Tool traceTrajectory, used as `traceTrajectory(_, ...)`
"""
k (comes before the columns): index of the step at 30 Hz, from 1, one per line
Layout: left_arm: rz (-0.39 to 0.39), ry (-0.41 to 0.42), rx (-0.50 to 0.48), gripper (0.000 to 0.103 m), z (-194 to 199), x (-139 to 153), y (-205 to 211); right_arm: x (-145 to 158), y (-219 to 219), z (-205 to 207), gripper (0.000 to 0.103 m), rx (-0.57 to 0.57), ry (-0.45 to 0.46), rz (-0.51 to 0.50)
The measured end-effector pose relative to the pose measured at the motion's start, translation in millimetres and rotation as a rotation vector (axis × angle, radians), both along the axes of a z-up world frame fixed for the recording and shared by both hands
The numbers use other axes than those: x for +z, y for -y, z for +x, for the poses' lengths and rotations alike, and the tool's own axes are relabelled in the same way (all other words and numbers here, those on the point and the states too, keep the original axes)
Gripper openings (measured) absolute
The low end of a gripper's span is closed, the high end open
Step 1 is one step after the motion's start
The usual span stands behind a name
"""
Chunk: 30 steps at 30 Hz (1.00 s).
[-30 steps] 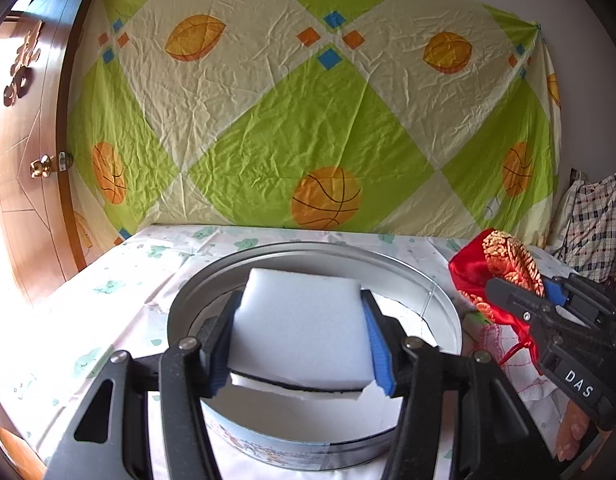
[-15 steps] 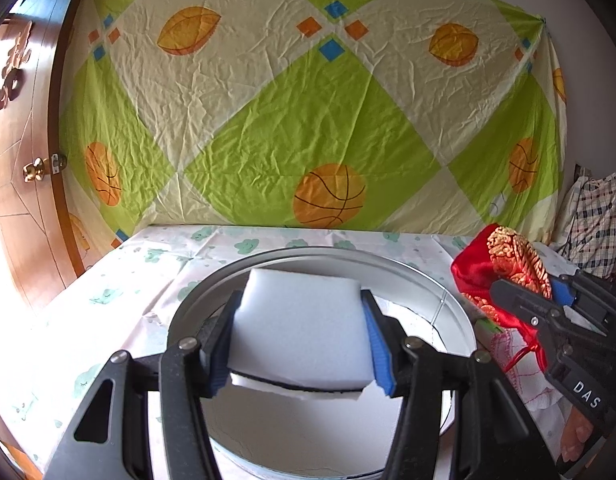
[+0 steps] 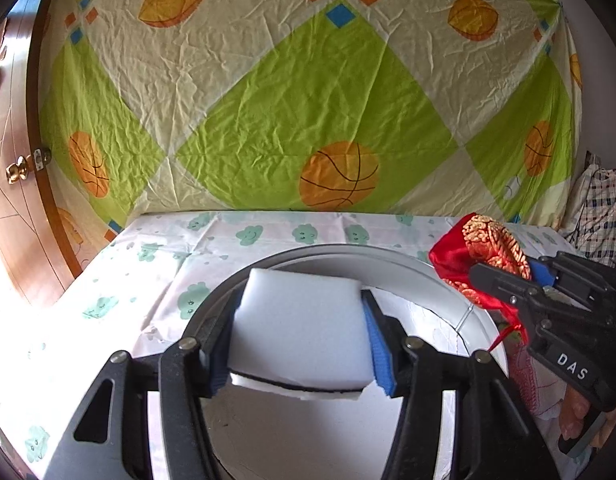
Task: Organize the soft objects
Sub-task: 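Lower both items into the tin and open both tools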
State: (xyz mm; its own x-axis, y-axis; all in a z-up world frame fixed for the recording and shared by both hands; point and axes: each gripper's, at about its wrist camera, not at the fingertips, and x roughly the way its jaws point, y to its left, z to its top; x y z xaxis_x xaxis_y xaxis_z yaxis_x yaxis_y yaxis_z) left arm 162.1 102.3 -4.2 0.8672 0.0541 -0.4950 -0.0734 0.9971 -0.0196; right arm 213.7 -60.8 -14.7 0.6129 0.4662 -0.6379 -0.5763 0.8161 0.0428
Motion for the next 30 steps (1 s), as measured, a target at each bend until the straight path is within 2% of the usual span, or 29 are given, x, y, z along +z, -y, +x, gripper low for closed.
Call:
traceTrajectory(10, 0.005, -0.134, 0.017, 0.056, 42, -4, -13, -29, -24, 35, 0.027, 0.023, -0.129, -0.052)
traceTrajectory(19, 0.009, -0.243, 0.024, 0.056, 63, -18, -14, -49, -33, 46, 0.027, 0.039, -0.192, -0.104)
traceTrajectory(30, 0.037, -0.286, 0.023, 0.059, 69, -20, -13, -53, -36, 52, 0.029, 0.040, -0.218, -0.114)
